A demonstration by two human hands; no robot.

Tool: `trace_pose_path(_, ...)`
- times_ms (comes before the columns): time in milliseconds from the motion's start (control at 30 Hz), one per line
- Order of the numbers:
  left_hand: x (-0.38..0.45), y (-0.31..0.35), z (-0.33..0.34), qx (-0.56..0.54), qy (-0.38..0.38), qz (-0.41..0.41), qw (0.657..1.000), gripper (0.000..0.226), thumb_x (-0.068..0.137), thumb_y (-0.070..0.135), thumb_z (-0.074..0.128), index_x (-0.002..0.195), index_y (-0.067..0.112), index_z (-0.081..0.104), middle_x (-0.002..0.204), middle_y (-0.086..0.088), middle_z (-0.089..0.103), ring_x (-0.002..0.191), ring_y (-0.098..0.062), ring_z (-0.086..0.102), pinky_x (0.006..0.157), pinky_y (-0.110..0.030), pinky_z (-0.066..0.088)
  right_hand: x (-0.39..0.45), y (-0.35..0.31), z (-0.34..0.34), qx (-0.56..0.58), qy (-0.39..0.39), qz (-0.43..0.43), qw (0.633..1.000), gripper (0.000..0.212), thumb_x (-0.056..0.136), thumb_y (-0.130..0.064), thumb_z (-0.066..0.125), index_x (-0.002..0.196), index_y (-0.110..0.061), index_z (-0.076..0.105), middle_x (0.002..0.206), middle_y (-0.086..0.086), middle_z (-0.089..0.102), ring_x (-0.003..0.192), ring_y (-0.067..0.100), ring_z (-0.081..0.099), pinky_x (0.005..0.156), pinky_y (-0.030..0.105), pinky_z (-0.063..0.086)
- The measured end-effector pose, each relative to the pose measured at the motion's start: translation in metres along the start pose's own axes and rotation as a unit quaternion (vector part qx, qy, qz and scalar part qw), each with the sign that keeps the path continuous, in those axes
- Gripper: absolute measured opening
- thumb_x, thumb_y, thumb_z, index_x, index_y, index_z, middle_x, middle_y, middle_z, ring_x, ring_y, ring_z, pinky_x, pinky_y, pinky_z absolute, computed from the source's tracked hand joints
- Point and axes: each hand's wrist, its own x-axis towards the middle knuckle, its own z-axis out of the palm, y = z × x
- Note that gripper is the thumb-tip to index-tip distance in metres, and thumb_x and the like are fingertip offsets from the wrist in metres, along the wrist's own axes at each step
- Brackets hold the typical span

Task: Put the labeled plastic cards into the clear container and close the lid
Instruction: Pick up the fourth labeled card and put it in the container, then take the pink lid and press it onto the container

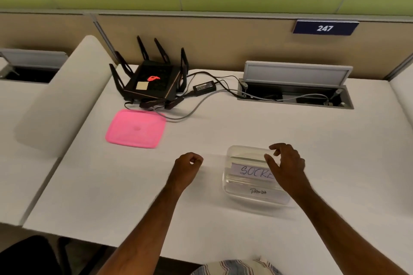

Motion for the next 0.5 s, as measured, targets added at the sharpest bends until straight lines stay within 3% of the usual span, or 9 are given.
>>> trace_pose_path(333,0.026,-0.04,-0.081,-0.017,0.096,-0.021,0.995,0.007,0.092,0.018,0.071,0.096,0.018,0.076,0.101,0.002,0.076,0.098,-0.019,0.07,0.087,-0.03,0.052,0.039,-0.098,0.062,0.026,-0.118,-0.083,0.989,0.024,0.099,-0.035,0.062,0.122,-0.026,0.062,0.104,-0.011,0.06,0.098,0.012,0.055,0.093,0.034,0.029)
trace_pose_path(500,0.048,-0.057,-0.118,0.004,0.143,-0.051,0.988,0.013,0.092,0.019,0.072,0.103,0.013,0.076,0.105,-0.004,0.075,0.098,-0.024,0.07,0.084,-0.028,0.048,0.062,-0.144,0.097,0.06,-0.182,-0.064,0.979,0.02,0.102,-0.031,0.058,0.121,-0.025,0.063,0.109,-0.01,0.065,0.098,0.014,0.061,0.096,0.038,0.032)
